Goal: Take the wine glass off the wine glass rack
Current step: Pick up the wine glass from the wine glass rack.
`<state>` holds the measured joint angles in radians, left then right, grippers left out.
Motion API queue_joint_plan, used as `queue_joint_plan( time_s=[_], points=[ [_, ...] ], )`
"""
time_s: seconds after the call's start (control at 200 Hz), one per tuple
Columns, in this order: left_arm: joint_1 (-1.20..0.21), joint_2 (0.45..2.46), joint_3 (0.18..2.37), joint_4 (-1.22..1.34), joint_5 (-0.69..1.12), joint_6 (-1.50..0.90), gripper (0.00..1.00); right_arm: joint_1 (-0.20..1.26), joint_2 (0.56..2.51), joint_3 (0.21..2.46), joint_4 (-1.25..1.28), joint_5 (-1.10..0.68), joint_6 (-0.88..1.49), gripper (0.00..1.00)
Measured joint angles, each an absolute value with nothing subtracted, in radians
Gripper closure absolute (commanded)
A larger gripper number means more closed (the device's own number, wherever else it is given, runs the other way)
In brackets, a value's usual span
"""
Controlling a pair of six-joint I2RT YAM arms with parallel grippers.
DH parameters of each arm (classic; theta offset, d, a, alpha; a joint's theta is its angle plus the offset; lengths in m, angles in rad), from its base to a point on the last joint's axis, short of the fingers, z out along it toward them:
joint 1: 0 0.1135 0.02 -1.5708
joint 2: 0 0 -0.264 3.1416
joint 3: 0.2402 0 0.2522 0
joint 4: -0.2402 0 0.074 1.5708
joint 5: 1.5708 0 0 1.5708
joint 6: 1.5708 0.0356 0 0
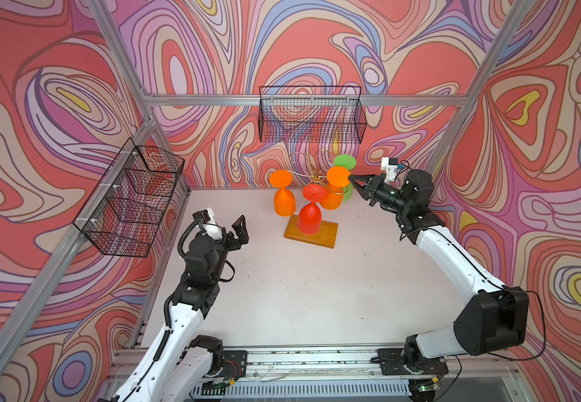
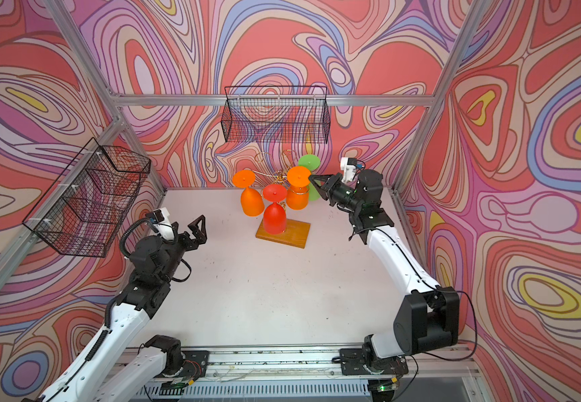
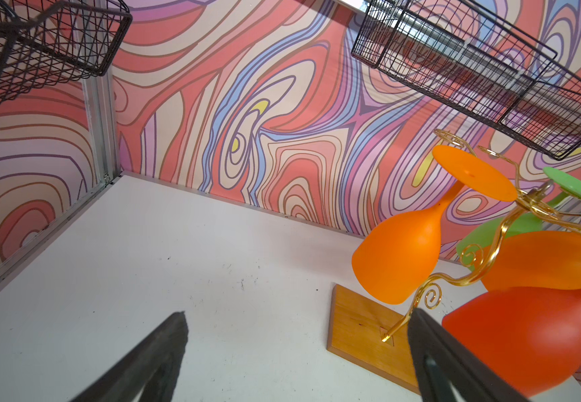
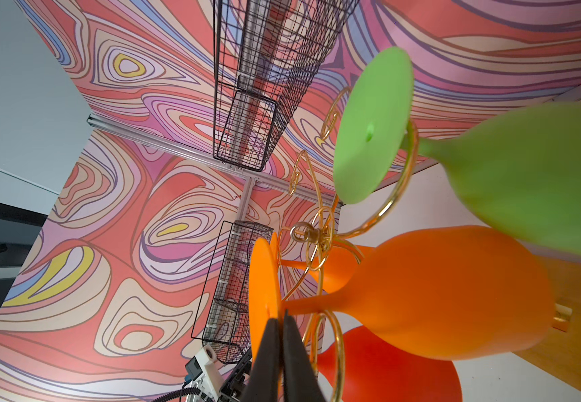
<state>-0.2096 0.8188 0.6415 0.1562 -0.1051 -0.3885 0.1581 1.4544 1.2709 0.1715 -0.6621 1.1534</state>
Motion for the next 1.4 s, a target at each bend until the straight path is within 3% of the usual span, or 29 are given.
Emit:
queue_joint_plan(
  time_s=[1.402],
  points=[
    [-0.211, 0.819, 0.641, 0.156, -0.105, -0.389, 0.02, 0.109, 1.317, 1.259, 0.037, -0.613, 1.122, 1.0]
  ],
)
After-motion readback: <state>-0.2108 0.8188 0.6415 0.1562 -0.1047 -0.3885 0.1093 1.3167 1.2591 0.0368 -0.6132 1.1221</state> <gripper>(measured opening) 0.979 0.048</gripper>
